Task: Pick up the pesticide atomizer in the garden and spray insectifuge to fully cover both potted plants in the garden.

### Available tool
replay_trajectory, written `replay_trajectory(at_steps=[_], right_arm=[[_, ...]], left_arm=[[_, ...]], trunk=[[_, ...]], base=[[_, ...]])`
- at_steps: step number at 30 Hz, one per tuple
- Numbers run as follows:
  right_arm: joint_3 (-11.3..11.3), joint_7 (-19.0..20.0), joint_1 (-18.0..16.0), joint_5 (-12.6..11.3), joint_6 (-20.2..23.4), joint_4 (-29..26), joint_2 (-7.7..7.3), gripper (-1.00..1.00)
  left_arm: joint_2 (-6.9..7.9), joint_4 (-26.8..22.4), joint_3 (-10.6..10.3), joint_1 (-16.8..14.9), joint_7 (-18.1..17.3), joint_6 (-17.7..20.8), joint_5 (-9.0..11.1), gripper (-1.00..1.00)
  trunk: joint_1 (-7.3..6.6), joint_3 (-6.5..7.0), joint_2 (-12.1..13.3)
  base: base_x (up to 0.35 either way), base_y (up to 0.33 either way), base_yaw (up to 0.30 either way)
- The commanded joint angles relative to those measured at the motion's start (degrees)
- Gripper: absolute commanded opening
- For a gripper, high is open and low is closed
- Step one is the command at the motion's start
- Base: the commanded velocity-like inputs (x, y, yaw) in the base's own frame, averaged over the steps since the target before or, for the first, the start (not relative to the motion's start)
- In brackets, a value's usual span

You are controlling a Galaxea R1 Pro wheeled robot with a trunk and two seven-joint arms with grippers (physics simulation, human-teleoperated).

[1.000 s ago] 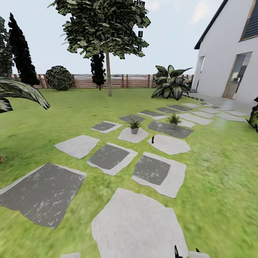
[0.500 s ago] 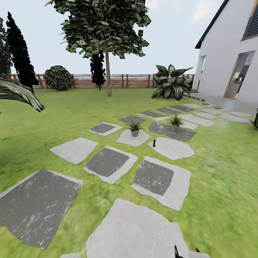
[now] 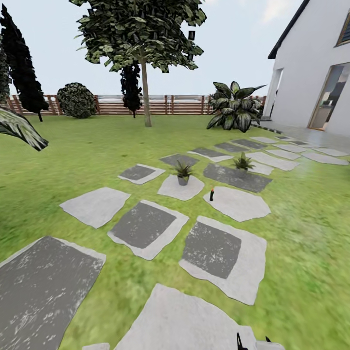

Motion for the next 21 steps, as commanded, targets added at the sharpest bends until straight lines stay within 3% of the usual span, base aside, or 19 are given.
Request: replay_trajectory(at_steps=[1,21], right_arm=[[0.0,-0.2,0.0,0.1,-0.1,0.0,-0.01,1.00],[0.0,-0.2,0.0,0.1,-0.1,0.0,0.01,1.00]], left_arm=[[0.01,0.0,-0.1,0.0,0.0,-0.2,0.6,1.00],[0.01,0.0,-0.1,0.0,0.0,-0.2,0.6,1.00]], trunk=[[0.01,-0.06,0.0],[0.01,-0.06,0.0]], base=[[0.339,0.000,0.000],[0.339,0.000,0.000]])
